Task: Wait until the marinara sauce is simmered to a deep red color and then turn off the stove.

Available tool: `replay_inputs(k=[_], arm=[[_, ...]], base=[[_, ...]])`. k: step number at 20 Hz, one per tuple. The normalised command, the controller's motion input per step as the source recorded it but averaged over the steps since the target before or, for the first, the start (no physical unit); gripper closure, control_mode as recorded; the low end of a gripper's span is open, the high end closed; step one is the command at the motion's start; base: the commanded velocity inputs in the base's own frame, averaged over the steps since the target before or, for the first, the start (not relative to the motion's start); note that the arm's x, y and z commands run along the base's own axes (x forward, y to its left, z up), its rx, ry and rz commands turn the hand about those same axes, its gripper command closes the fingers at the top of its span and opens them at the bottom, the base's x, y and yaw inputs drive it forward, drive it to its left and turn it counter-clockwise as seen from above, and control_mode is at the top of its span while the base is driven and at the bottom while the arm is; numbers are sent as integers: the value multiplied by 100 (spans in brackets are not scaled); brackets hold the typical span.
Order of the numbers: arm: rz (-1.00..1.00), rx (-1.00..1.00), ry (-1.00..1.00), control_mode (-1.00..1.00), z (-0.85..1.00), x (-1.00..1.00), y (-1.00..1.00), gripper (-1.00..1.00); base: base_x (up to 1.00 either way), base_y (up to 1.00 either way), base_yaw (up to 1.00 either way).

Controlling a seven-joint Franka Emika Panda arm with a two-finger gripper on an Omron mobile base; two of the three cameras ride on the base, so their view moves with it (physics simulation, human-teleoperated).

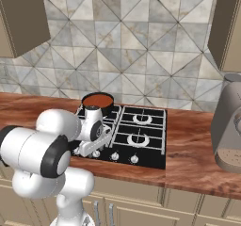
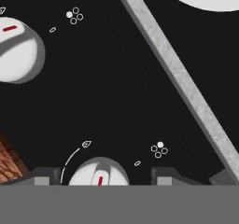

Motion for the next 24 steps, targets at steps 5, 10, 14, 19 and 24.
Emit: replay_inputs(k=[5, 10, 14, 19, 24], arm=[[0, 0, 0, -100, -6, 0, 0, -100], [0, 0, 0, -100, -4, 0, 0, 100], [0, 0, 0, -100, 0, 0, 0, 100], [0, 0, 0, -100, 0, 0, 0, 100], [0, 0, 0, -100, 0, 0, 0, 100]], base=[[0, 0, 0], [0, 0, 0], [0, 0, 0], [0, 0, 0], [0, 0, 0]])
